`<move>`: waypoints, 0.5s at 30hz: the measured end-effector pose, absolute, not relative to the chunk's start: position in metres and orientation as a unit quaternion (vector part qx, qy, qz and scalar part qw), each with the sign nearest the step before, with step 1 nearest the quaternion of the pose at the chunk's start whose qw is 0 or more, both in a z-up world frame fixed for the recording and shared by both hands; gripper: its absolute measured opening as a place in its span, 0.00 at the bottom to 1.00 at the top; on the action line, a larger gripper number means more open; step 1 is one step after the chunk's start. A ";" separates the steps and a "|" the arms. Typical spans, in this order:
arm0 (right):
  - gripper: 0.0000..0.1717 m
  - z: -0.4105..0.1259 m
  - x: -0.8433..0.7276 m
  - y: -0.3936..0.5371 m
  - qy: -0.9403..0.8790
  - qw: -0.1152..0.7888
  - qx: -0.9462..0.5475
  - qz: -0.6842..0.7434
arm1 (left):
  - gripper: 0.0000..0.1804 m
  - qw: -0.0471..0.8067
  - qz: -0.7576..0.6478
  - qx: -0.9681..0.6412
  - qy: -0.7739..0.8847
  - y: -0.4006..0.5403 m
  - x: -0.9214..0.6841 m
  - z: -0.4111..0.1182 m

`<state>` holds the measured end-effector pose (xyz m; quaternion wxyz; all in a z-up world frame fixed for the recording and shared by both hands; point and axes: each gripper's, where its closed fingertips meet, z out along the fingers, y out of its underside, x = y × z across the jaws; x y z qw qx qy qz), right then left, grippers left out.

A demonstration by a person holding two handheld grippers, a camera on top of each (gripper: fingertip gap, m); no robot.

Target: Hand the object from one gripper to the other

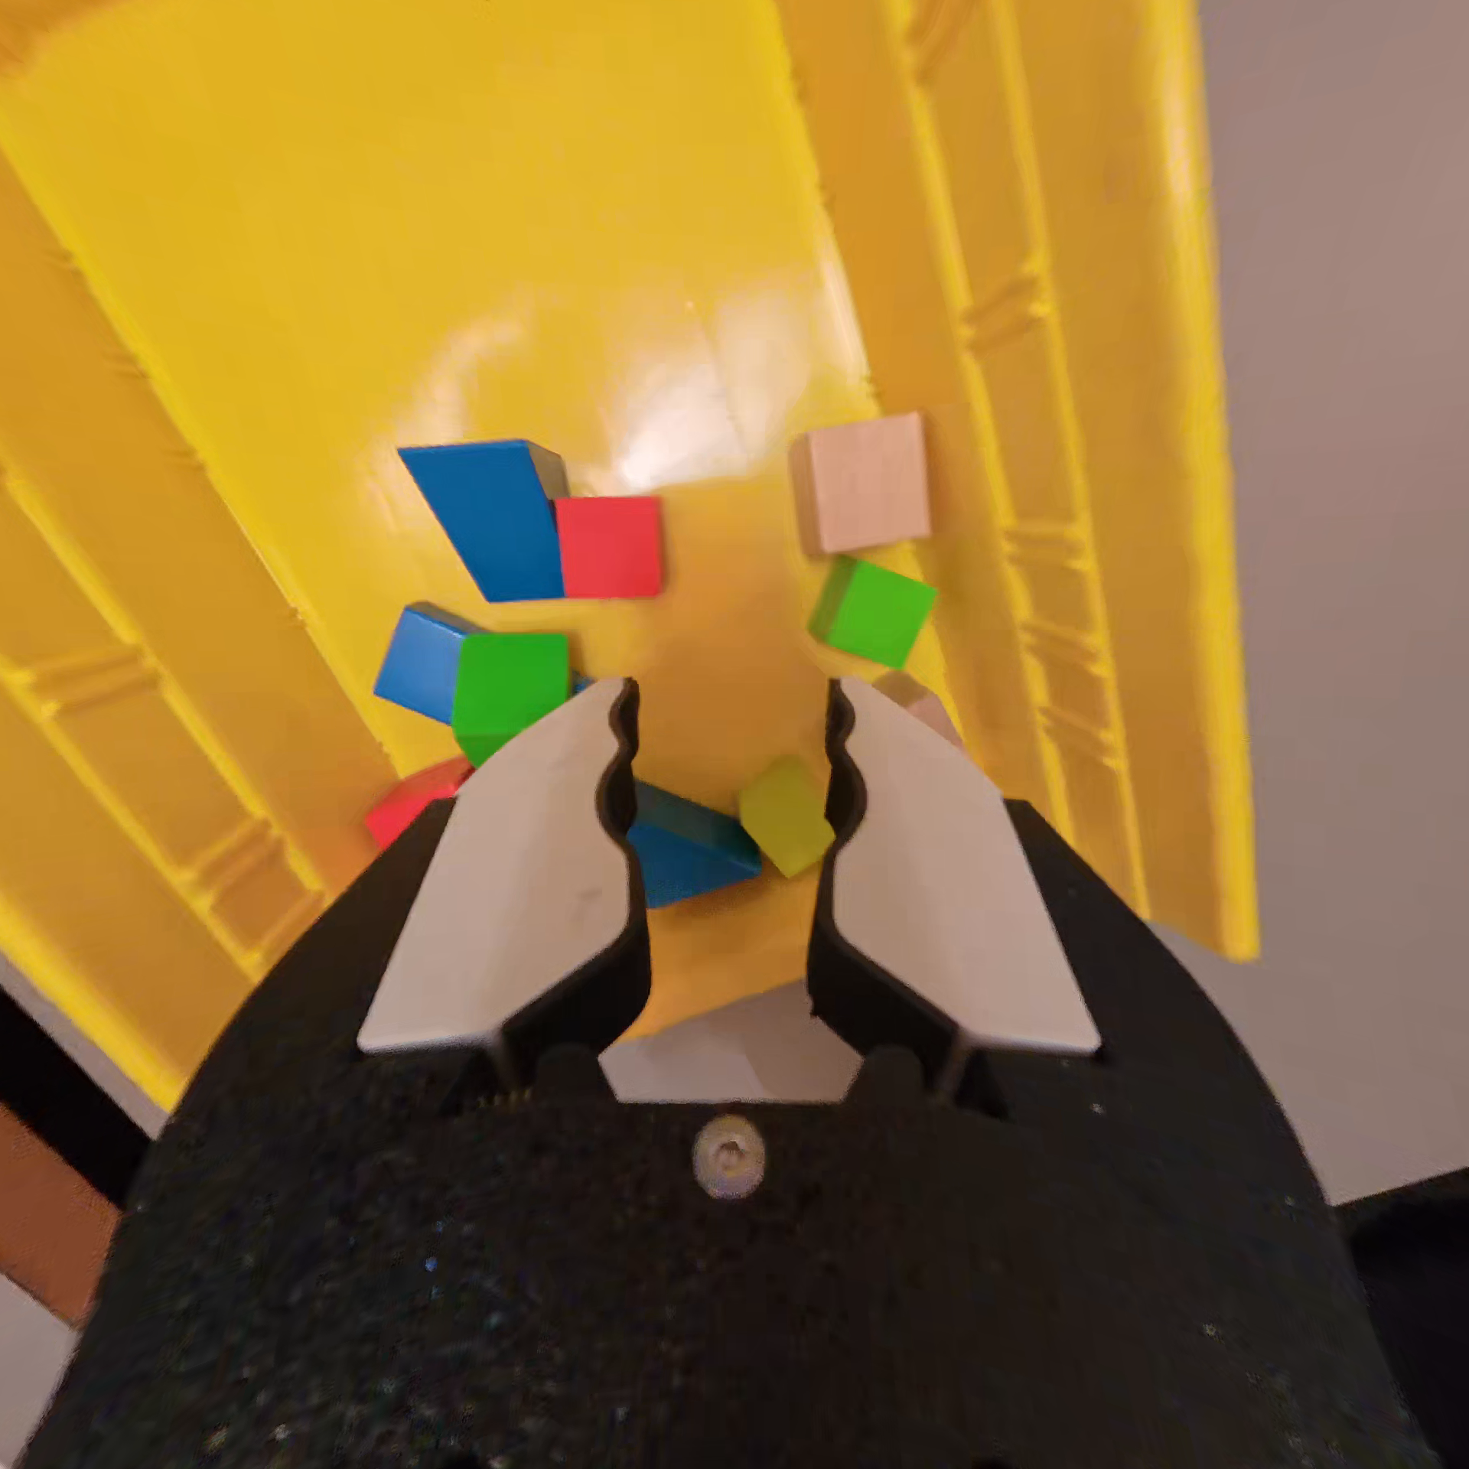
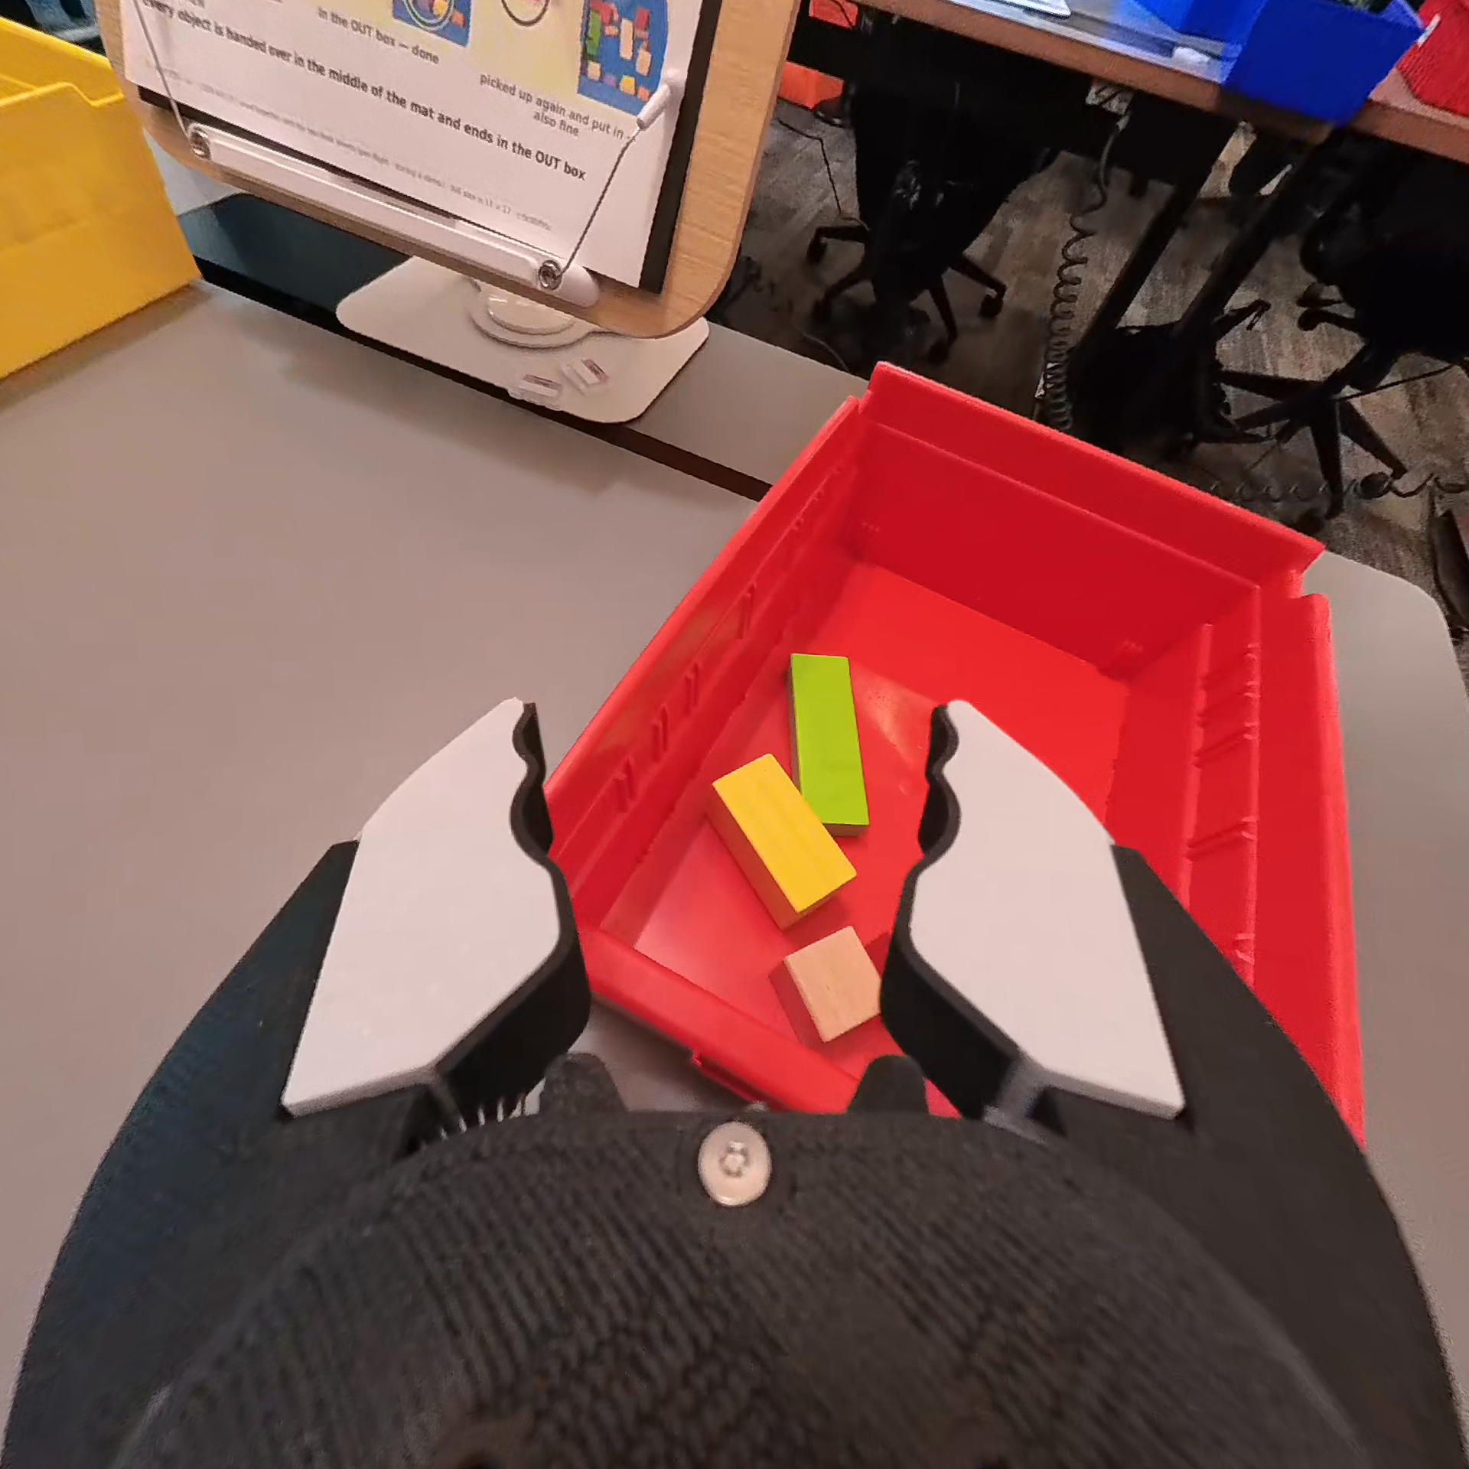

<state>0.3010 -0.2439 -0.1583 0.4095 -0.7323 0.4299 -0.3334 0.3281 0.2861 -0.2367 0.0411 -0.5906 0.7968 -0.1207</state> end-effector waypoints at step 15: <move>0.54 -0.170 0.305 -0.245 0.438 0.410 -0.734 -0.318 | 0.23 0.036 0.002 -0.611 0.791 0.304 0.356 -0.281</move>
